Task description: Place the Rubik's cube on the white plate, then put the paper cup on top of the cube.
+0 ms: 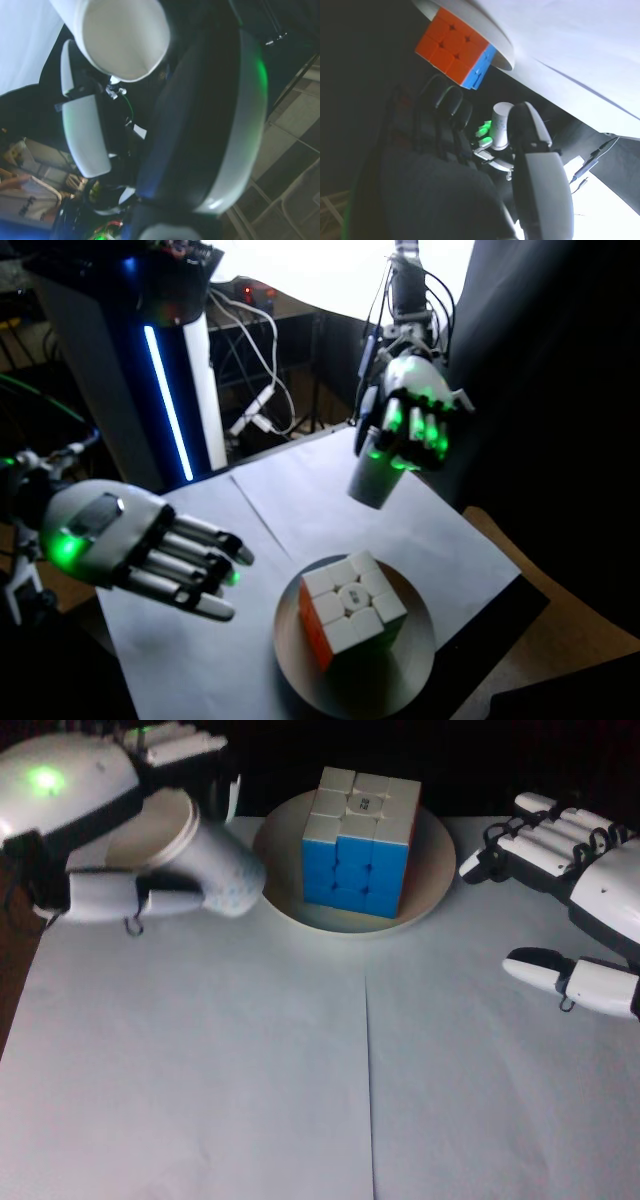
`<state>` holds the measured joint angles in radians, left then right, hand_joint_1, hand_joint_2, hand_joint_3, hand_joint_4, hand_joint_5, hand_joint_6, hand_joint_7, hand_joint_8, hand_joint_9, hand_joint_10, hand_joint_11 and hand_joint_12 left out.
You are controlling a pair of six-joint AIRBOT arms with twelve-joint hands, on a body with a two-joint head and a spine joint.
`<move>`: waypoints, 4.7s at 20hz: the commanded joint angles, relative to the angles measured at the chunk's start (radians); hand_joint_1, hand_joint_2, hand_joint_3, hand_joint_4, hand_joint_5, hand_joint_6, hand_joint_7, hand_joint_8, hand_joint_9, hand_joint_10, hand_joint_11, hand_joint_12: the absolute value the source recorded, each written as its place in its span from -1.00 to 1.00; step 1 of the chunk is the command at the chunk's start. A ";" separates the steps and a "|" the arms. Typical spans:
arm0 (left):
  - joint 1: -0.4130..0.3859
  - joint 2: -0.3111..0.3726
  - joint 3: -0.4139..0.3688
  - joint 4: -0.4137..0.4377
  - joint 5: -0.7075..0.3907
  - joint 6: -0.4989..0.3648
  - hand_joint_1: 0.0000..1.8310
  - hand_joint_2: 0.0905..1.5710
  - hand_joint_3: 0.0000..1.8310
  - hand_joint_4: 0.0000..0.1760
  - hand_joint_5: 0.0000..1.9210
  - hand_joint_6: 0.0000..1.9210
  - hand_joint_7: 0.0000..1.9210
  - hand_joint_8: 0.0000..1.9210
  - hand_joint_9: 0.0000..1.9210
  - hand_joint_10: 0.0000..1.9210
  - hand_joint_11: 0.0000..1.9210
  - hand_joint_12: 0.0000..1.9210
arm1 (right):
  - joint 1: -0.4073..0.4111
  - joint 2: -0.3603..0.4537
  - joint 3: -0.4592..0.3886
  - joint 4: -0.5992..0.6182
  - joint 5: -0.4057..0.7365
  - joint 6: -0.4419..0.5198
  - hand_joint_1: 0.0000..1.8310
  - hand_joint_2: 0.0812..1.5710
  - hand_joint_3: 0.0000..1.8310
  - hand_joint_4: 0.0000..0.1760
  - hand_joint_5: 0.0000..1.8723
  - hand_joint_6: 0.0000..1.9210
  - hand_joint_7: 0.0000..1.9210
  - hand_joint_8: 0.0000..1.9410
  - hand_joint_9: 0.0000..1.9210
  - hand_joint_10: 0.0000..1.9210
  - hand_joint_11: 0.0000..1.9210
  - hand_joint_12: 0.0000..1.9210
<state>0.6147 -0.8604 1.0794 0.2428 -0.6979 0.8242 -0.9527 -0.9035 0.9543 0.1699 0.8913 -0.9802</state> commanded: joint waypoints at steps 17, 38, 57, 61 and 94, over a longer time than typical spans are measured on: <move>-0.426 -0.220 0.185 0.359 0.238 -0.182 0.37 0.49 -1.00 -0.64 -0.69 0.78 -0.75 0.78 -0.63 1.00 -0.45 1.00 | -0.003 -0.016 0.011 -0.003 0.123 0.003 -0.16 0.59 -1.00 -1.00 -1.00 0.00 -1.00 0.29 -0.96 0.45 -1.00 0.52; -0.437 -0.446 0.359 0.359 0.380 -0.225 0.33 0.50 -1.00 -1.00 -0.75 0.67 -0.73 0.62 -0.67 0.83 -0.58 1.00 | -0.011 -0.033 0.019 0.003 0.122 0.003 -0.17 0.62 -1.00 -1.00 -1.00 0.19 -0.99 0.25 -0.95 0.38 -1.00 0.42; -0.425 -0.465 0.367 0.365 0.402 -0.231 0.02 0.52 -1.00 -0.87 -0.87 -0.12 -0.62 -0.44 -0.76 0.06 -0.89 0.90 | -0.015 -0.036 0.020 0.009 0.122 0.003 -0.15 0.62 -1.00 -1.00 -1.00 0.17 -1.00 0.23 -0.96 0.41 -1.00 0.42; -0.425 -0.465 0.368 0.365 0.401 -0.232 -0.10 0.46 -1.00 -0.61 -0.86 -0.50 -0.57 -0.95 -0.73 -0.23 -0.90 0.78 | -0.015 -0.036 0.020 0.010 0.122 0.003 -0.11 0.61 -1.00 -1.00 -1.00 0.12 -1.00 0.20 -0.99 0.50 -1.00 0.66; -0.341 -0.153 0.174 0.183 0.113 -0.101 -0.92 0.51 -0.99 1.00 -1.00 -1.00 -1.00 -1.00 -1.00 -1.00 -1.00 -1.00 | -0.016 0.132 -0.087 0.017 0.284 -0.104 -0.99 0.56 -0.99 -0.02 -1.00 -1.00 -1.00 -1.00 -1.00 -1.00 -1.00 -1.00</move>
<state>0.2871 -1.0035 1.2507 0.4423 -0.4698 0.7273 -0.9775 -0.7708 0.8650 0.1917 1.0500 -1.0843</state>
